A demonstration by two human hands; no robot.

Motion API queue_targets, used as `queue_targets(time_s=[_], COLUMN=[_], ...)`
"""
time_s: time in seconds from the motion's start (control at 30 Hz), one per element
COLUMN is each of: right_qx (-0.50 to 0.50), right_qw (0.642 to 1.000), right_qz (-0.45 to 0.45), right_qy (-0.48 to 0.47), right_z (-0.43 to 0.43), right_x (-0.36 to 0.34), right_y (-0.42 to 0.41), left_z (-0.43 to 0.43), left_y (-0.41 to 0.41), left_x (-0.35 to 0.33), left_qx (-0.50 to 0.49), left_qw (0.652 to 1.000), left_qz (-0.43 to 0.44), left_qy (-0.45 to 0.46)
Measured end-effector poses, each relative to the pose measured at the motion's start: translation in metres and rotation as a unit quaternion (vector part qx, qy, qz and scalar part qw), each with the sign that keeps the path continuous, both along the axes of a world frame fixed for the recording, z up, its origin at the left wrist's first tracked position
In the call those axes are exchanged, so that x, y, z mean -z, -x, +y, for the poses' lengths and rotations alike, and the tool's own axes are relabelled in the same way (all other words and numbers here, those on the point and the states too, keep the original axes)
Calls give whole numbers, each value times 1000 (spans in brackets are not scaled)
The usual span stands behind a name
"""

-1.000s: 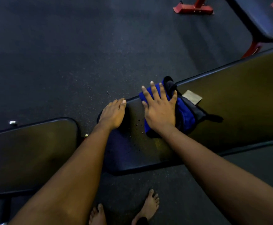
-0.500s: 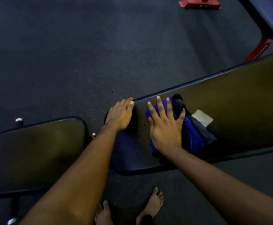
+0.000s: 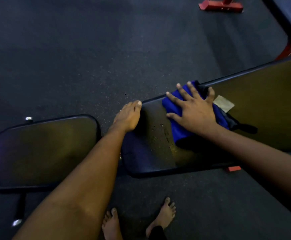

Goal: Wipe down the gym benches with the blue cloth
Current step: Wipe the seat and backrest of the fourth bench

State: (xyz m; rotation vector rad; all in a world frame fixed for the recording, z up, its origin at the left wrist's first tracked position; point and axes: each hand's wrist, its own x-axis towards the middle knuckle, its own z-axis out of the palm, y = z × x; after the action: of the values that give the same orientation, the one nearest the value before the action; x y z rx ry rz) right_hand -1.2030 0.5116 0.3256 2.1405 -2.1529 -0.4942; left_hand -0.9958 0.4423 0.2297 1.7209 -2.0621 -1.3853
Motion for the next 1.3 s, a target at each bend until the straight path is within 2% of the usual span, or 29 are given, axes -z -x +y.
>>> queue_targets(time_s=[0.17,0.2,0.3,0.37,0.47,0.57,0.7,0.77,0.87,0.93,1.07,1.13,1.27,1.3], right_qx=[111,107,-28,-77,10,75,-67,-93,18,41,-131,-161,1,11], right_qw=[993,993,999,996,999,996,997,995,999,997,990,984,999,999], right_qz=[-3,-11,-24,-37,-17,-23,-37,-32,-18,-35,-41,-44,-27,-32], right_qy=[44,48,3,-21,25,49,-12,-28,40,53,-36,-54,30,29], right_z=[-19,-18,-14,-22,-34,-34,-35,-41,-46,-44,-41,-45,-52,-51], right_x=[28,33,38,30,35,53,45,41,57,70,65,59,78,83], right_y=[-29,-42,-46,-25,-21,-63,-49,-35,-61,-92,-80,-66,-104,-120], left_z=[1,2,6,9,18,22,25,26,20,15,11,10,5,4], left_y=[-2,-3,-13,-28,-55,-80,-114,-126,-143,-151,-151,-149,-156,-158], left_x=[0,0,1,5,14,23,33,37,40,40,37,36,34,33], left_qx=[7,5,10,1,-22,-22,-45,-15,22,28,39,35,70,82], left_qw=[1000,1000,999,997,988,979,971,971,966,965,967,968,965,965], left_qz=[12,16,18,8,-28,-110,-195,-209,-218,-221,-218,-217,-226,-226], left_qy=[-12,-11,31,77,149,169,129,120,136,137,125,122,111,107])
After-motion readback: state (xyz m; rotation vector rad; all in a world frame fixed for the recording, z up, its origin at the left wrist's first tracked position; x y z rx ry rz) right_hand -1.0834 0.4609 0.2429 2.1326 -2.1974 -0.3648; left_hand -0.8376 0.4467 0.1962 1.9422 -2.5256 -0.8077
